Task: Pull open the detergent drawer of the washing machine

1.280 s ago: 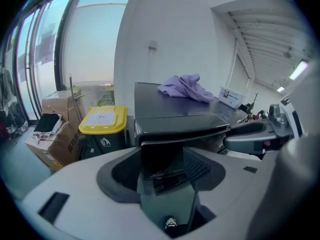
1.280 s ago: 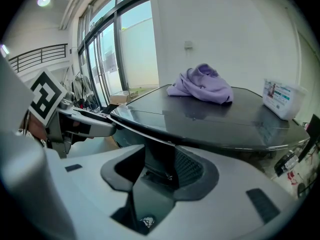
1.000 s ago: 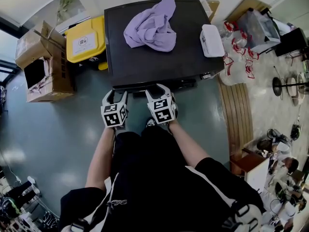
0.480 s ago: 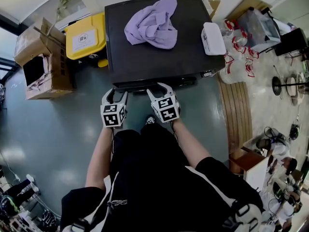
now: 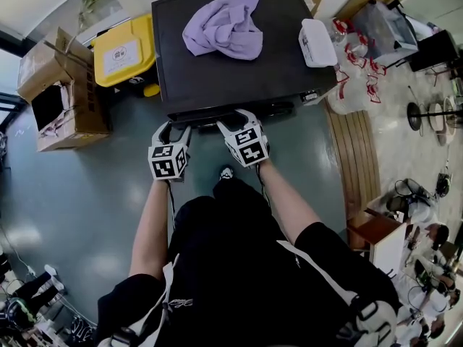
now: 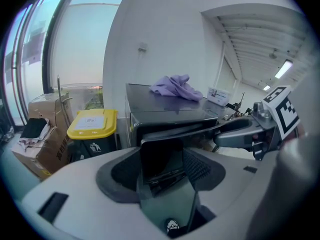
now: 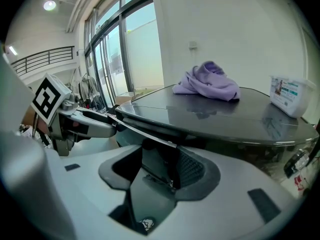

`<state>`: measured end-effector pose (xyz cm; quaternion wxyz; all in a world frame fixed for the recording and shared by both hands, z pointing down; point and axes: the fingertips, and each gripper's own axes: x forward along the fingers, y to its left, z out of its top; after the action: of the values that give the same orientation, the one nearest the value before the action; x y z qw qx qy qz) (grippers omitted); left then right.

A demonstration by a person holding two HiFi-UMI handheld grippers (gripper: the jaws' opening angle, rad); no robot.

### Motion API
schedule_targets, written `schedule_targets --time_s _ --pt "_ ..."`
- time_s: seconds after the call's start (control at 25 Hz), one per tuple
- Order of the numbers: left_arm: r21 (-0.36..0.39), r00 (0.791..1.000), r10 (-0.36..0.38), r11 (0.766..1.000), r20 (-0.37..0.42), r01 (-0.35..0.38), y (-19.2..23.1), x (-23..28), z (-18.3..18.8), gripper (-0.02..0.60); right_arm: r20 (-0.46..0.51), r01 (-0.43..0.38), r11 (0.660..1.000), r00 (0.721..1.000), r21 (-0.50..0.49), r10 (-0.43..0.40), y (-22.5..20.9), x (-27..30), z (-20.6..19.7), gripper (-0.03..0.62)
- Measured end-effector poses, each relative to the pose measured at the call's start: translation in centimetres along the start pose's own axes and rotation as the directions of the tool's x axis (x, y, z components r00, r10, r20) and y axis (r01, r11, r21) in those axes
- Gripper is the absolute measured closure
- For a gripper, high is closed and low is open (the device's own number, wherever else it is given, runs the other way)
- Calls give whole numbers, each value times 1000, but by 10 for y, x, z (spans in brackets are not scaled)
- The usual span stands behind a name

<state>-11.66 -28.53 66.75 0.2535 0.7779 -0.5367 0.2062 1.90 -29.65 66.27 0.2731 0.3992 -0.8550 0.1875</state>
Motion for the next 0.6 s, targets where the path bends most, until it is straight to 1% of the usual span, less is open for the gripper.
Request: schedule_targets --time_s 0.36,0.6 --pt "1 1000 3 1000 -14 -3 -1 -6 -6 331 -23 -3 1000 1000 -18 2 6 -5 -5 384" --pt "5 1000 2 1000 -13 -2 -4 -9 -9 331 -30 17 1000 999 -8 -17 7 -9 -9 381"
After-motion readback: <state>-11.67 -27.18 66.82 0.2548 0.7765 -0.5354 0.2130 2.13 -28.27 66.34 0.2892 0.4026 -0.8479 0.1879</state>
